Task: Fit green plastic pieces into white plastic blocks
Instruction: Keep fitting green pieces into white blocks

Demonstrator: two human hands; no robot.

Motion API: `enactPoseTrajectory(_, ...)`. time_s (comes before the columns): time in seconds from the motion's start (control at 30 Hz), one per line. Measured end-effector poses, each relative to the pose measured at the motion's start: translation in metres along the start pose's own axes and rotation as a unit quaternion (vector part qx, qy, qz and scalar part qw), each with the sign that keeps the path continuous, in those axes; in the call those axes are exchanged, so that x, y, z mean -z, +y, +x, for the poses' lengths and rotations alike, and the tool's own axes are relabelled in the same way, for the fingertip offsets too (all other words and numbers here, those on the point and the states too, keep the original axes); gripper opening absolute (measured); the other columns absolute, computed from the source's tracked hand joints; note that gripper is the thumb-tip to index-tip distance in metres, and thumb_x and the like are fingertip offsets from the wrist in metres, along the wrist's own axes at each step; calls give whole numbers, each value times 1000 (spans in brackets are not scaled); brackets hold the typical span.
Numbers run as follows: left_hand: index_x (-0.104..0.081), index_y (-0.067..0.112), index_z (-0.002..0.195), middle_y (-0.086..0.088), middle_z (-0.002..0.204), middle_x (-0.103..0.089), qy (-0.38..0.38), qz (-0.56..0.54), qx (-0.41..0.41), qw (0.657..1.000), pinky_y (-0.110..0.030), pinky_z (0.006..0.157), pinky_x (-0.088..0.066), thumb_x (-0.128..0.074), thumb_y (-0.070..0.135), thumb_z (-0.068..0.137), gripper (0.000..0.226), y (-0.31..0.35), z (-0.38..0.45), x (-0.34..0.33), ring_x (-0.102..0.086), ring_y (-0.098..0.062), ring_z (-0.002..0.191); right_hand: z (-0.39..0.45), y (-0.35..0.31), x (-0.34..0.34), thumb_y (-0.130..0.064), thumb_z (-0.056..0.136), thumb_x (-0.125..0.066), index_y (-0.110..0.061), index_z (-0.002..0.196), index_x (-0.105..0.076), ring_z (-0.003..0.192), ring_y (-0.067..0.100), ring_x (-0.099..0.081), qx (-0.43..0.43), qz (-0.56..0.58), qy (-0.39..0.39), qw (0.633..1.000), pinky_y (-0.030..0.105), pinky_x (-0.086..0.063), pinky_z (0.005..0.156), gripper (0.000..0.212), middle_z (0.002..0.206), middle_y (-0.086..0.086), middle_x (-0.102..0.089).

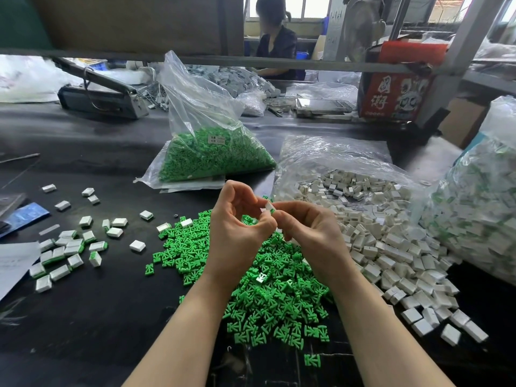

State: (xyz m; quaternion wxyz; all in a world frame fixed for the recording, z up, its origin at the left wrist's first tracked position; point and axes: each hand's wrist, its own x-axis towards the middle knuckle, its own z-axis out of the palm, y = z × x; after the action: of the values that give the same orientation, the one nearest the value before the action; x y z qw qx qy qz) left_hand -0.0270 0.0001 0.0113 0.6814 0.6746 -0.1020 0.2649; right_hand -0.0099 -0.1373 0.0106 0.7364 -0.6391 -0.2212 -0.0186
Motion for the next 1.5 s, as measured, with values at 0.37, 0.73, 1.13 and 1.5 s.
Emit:
enactPoseTrajectory(0.37,-45,22,75,-4,78,-60,-23,-77,31,996,-29,71,-53,-68,17,65,25,-5,1,1,-54,-19,74,0,-1,-3,-19,83,-67,-10,87,-69,63,-5,-60,19,-28,-11,999,9,-44,59,10,69,-12,-69)
enactPoseTrajectory(0.73,-40,16,73,-2,73,-57,-20,-128,55,990,-22,69,-52,-62,-3,71,29,-5,1,-3,-52,-11,69,0,4,0,-21,84,-69,-4,86,-69,63,-2,-56,17,-29,-2,999,11,-42,58,16,71,-7,-66)
enactPoseTrajectory(1.13,-40,17,73,2,70,-56,-26,-151,54,987,-21,70,-51,-61,-5,71,30,-7,1,-3,-51,-10,69,1,8,1,-21,83,-70,-5,86,-69,62,-1,-56,10,-25,0,1000,12,-42,58,16,70,-7,-65)
enactPoseTrajectory(1.5,-41,19,71,3,68,-54,-27,-167,51,984,-19,68,-51,-62,-6,66,33,-9,2,-3,-48,-9,66,1,10,1,-24,82,-71,-4,84,-69,61,1,-54,9,-34,1,999,14,-41,57,20,70,-3,-63)
